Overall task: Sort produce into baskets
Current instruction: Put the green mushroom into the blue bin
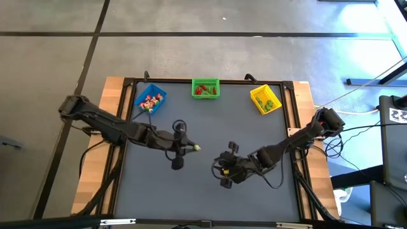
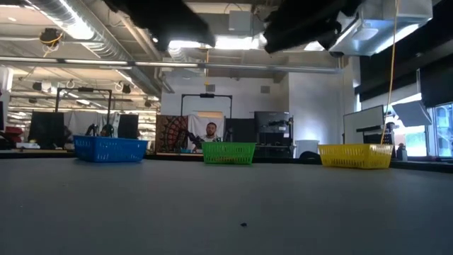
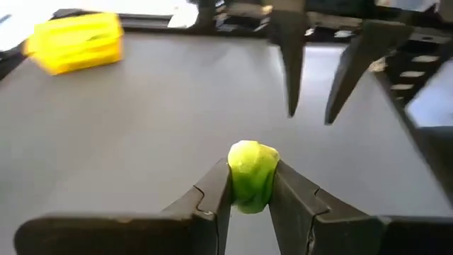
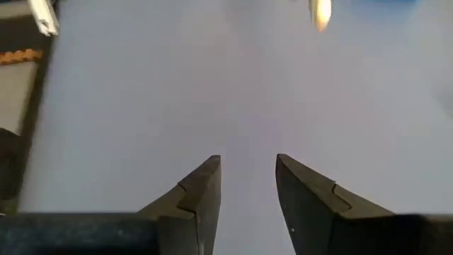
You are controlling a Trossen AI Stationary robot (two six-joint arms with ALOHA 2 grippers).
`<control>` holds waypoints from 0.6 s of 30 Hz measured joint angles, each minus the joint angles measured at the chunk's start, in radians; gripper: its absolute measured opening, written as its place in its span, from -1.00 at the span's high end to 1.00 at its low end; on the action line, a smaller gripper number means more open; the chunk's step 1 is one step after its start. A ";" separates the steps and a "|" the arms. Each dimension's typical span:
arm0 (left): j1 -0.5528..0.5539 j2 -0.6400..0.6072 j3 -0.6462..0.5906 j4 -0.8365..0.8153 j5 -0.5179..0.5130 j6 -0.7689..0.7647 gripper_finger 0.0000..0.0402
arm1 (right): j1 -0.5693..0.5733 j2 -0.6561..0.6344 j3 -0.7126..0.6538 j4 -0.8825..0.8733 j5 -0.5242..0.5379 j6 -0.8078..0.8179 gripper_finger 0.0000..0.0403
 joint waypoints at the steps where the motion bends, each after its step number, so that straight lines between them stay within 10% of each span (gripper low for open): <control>1: 0.005 -0.025 0.000 -0.043 -0.021 -0.012 0.62 | 0.000 0.000 0.000 -0.016 0.000 0.008 0.32; 18: 0.237 -0.292 -0.003 -0.889 -0.617 -0.344 0.63 | -0.001 0.002 -0.013 -0.031 0.020 0.036 0.32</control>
